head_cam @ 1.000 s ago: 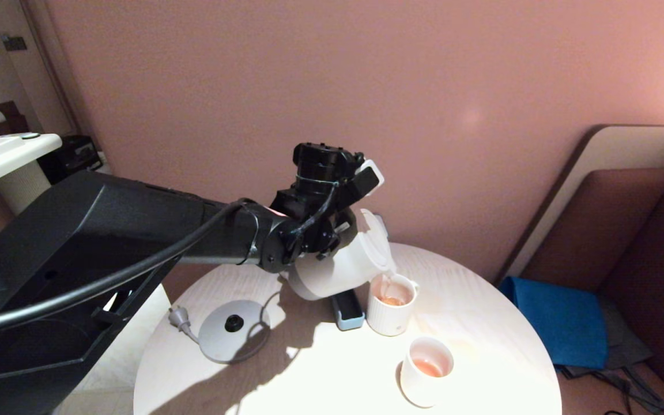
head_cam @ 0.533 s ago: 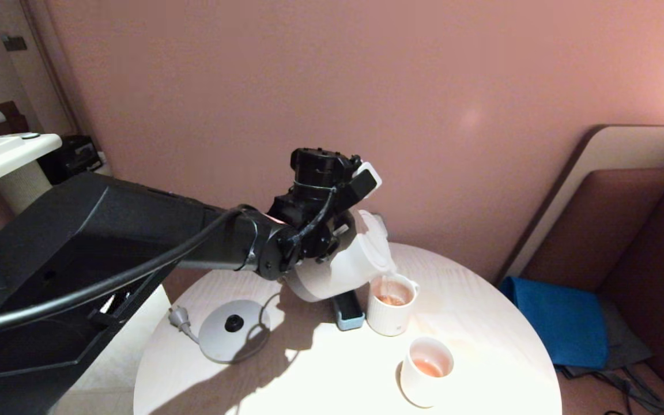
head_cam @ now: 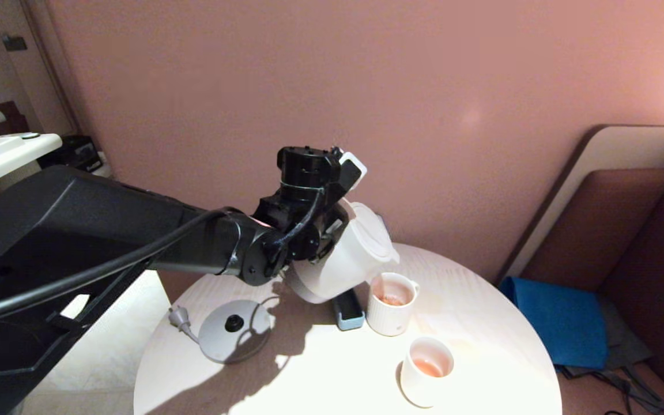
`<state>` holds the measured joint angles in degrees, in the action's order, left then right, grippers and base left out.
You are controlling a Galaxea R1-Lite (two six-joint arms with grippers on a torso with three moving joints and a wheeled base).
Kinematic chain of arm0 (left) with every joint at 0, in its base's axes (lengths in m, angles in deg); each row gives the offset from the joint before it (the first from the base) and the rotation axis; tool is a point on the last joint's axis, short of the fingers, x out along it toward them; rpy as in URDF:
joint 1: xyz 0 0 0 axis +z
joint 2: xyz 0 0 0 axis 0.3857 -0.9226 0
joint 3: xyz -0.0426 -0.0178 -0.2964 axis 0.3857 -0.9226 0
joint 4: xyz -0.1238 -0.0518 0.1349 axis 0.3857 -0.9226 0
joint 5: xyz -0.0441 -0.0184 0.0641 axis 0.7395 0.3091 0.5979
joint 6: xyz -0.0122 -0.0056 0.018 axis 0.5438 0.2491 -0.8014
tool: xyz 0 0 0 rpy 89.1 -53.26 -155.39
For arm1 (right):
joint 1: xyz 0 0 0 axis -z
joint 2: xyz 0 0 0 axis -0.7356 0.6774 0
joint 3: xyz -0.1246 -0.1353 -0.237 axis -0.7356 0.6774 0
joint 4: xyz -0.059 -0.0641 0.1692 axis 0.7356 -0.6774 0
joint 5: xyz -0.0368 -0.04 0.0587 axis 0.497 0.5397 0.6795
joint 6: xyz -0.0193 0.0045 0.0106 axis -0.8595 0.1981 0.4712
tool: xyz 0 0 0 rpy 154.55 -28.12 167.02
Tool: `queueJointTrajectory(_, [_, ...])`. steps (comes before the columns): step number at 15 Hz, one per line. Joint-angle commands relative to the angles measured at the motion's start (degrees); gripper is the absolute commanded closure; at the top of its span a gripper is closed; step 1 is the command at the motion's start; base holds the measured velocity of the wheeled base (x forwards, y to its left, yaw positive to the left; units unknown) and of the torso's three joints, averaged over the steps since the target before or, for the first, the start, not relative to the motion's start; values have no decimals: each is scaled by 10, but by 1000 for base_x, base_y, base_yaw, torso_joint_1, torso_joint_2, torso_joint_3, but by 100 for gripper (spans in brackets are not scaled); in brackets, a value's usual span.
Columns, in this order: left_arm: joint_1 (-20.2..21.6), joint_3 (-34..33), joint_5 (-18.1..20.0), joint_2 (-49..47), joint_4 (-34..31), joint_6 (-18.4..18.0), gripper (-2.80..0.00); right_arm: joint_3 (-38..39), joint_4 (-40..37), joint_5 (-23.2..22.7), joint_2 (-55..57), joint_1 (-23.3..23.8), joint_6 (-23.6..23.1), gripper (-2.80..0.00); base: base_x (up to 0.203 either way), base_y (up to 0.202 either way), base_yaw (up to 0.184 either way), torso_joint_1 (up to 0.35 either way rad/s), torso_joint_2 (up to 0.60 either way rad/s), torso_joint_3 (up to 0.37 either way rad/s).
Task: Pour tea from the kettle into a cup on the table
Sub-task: Pour water into the cup, then put down the kettle on the table
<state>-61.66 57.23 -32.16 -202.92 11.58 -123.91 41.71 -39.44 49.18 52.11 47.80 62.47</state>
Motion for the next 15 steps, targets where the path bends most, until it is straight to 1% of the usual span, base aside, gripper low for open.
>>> queueJointTrajectory(1, [0, -21, -2, 15, 2, 48, 0, 0, 0, 0, 1, 0, -1, 0, 0, 0, 0, 0, 0, 0])
queueJointTrajectory(5, [0, -41, -2, 32, 3, 147, 0, 0, 0, 0, 1, 0, -1, 0, 0, 0, 0, 0, 0, 0])
queueJointTrajectory(6, [1, -42, -2, 41, 2, 175, 0, 0, 0, 0, 1, 0, -1, 0, 0, 0, 0, 0, 0, 0])
queueJointTrajectory(8, [2, -61, -2, 78, 0, 216, 0, 0, 0, 0, 1, 0, -1, 0, 0, 0, 0, 0, 0, 0])
queueJointTrajectory(9, [2, -81, -2, 105, -1, 229, 0, 0, 0, 0, 1, 0, -1, 0, 0, 0, 0, 0, 0, 0])
queueJointTrajectory(12, [5, -159, -1, 219, -4, 251, 0, 0, 0, 0, 1, 0, 0, 0, 0, 0, 0, 0, 0, 0])
queueJointTrajectory(14, [19, -219, -1, 302, -12, 260, 0, 0, 0, 0, 1, 0, -1, 0, 0, 0, 0, 0, 0, 0])
queueJointTrajectory(15, [28, -253, 2, 347, -30, 263, 0, 0, 0, 0, 1, 0, -1, 0, 0, 0, 0, 0, 0, 0])
